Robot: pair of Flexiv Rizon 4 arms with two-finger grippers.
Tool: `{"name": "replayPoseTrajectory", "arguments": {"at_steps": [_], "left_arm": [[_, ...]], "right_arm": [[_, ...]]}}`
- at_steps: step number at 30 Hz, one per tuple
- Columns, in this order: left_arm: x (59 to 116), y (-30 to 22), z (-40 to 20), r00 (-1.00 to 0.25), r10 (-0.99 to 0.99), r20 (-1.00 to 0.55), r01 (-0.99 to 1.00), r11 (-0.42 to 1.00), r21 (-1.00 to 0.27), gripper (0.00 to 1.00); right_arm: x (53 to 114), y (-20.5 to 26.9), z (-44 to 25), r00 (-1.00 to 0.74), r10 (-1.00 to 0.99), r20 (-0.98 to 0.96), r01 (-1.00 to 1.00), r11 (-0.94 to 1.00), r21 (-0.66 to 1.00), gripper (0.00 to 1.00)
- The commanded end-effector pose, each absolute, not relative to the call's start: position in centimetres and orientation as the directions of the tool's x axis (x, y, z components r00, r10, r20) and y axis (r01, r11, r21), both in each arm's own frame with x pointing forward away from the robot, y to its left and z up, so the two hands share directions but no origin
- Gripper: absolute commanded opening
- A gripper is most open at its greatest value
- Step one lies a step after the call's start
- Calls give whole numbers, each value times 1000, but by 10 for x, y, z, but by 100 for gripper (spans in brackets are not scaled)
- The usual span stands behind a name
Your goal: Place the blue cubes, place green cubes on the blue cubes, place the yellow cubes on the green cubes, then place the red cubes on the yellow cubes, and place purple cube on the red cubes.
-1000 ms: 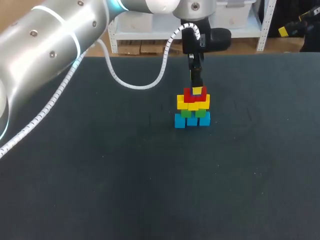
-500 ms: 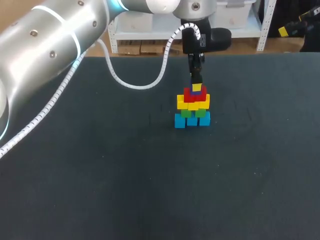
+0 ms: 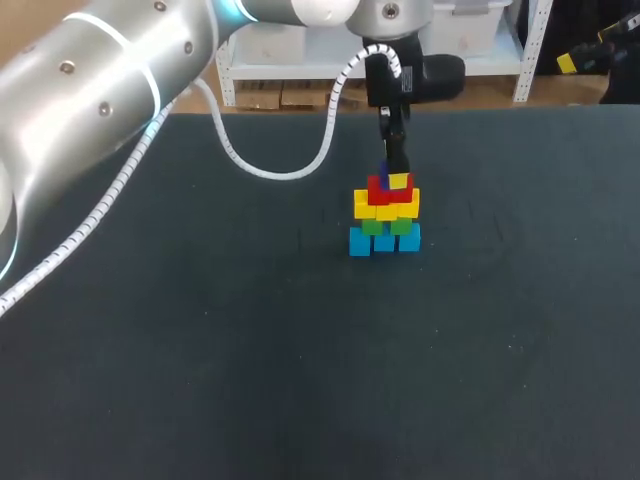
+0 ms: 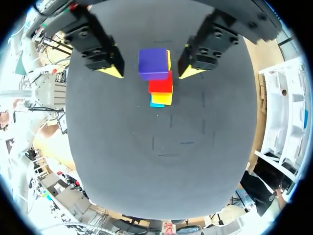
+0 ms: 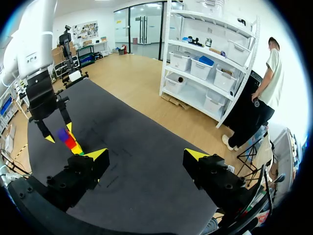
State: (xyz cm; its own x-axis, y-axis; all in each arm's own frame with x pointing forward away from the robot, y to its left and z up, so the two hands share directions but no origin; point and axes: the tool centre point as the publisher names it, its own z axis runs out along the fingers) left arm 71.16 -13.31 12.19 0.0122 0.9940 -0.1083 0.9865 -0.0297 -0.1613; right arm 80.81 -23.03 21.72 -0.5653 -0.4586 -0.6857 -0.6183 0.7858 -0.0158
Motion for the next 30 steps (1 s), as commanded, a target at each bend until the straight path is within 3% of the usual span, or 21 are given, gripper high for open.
{"name": "replayPoseTrajectory", "arguments": {"at_steps": [1,30], "left_arm": [[704,-127,128,14,987,-159,989,-37,-144,100],[688,-83,133,-154,962,-225,987,158,-2,100]], "right_arm": [[808,-231,217,-564,-458,-687,-619,785,-15,100],[808,-231,217,-564,-458,-687,-619,785,-15,100]]}}
